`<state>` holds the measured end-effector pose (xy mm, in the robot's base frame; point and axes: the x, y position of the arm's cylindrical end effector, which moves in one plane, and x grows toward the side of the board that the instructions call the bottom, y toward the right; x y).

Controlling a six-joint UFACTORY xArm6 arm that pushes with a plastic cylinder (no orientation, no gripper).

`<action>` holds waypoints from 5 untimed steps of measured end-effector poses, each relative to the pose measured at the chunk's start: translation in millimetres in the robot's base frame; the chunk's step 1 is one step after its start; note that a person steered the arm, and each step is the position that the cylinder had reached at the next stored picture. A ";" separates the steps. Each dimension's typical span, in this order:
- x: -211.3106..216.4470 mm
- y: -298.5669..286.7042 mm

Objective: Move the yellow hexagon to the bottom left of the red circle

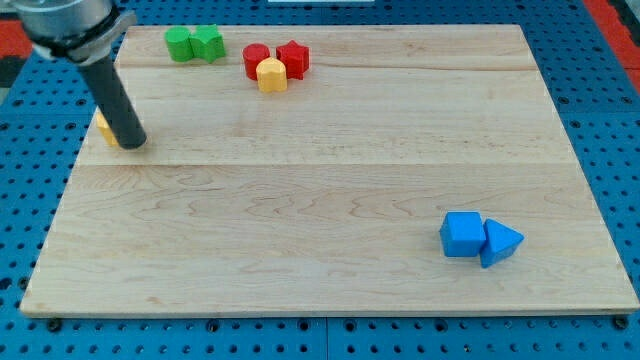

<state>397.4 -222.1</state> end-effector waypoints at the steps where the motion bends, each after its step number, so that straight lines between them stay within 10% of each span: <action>1: -39.6 3.5; 3: 28.5 -8.4; 5: -18.2 -70.7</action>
<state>379.1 -292.8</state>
